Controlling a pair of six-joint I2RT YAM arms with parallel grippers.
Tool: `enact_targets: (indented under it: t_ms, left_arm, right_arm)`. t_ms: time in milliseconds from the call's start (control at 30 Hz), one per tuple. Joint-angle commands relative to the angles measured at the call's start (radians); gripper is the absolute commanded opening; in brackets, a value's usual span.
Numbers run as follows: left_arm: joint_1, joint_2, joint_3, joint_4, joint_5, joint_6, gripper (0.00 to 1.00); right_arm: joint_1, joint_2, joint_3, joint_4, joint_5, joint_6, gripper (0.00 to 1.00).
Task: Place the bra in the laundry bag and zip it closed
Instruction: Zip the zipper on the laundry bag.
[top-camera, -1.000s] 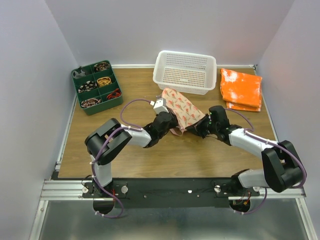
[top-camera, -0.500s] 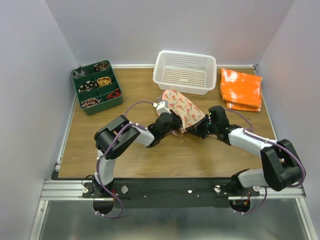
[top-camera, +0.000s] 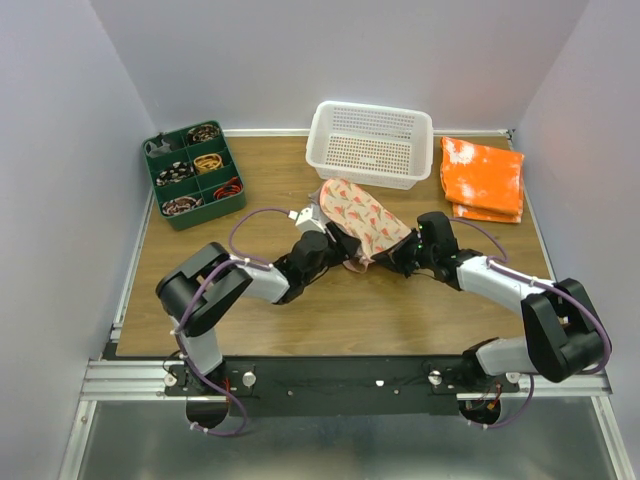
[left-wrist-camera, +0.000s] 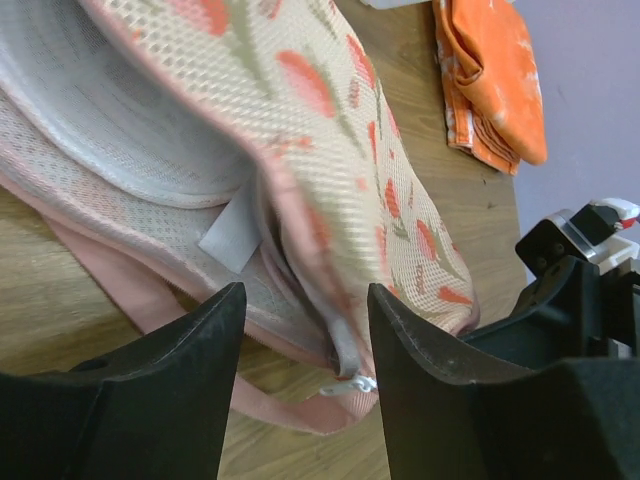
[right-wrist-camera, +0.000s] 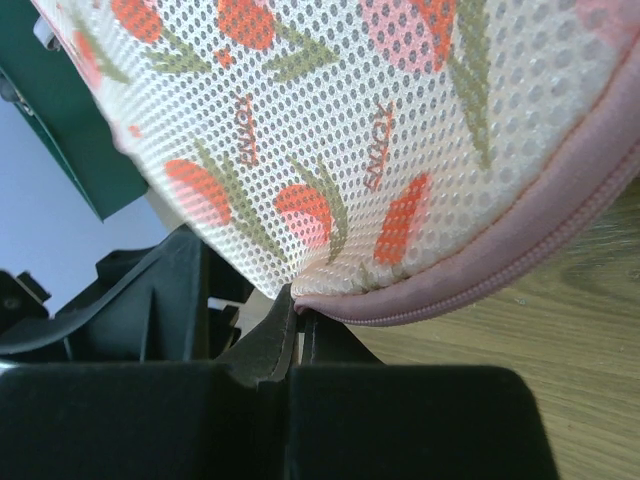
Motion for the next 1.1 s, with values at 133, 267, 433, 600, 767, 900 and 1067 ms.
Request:
enact_targets:
  t_ms: [133, 267, 433, 600, 767, 900, 1067]
  left_arm:
    - [0.006, -0.14, -0.084, -0.087, -0.061, 0.054, 0.61]
    - [0.0, -0.16, -0.112, -0.068, -0.035, 0.056, 0.56]
    - [-0.057, -0.181, -0.104, -0.079, -0.005, 0.082, 0.53]
    - [-0.103, -0.145, -0.075, -0.035, 0.011, 0.111, 0.53]
    - [-0.112, -0.085, -0.023, -0.039, 0.021, 0.143, 0.43]
    - [-0.112, -0.066, -0.009, -0.056, 0.002, 0.174, 0.43]
    - [-0.112, -0.068, -0.024, -0.083, -0.05, 0.21, 0.43]
  right_arm:
    - [0.004, 0.009, 0.013, 0.043, 0.023, 0.019, 0.01]
    - [0.0, 0.015, 0.023, 0.046, 0.021, 0.019, 0.01]
    - [0.002, 0.021, 0.026, 0.066, 0.014, 0.024, 0.01]
    - [0.002, 0.026, 0.029, 0.071, 0.011, 0.024, 0.01]
    - [0.002, 0.015, 0.025, 0.072, 0.004, 0.025, 0.01]
    - [0.002, 0.004, 0.036, 0.059, 0.006, 0.016, 0.01]
    - [0.002, -0.011, 0.042, 0.042, 0.018, 0.007, 0.01]
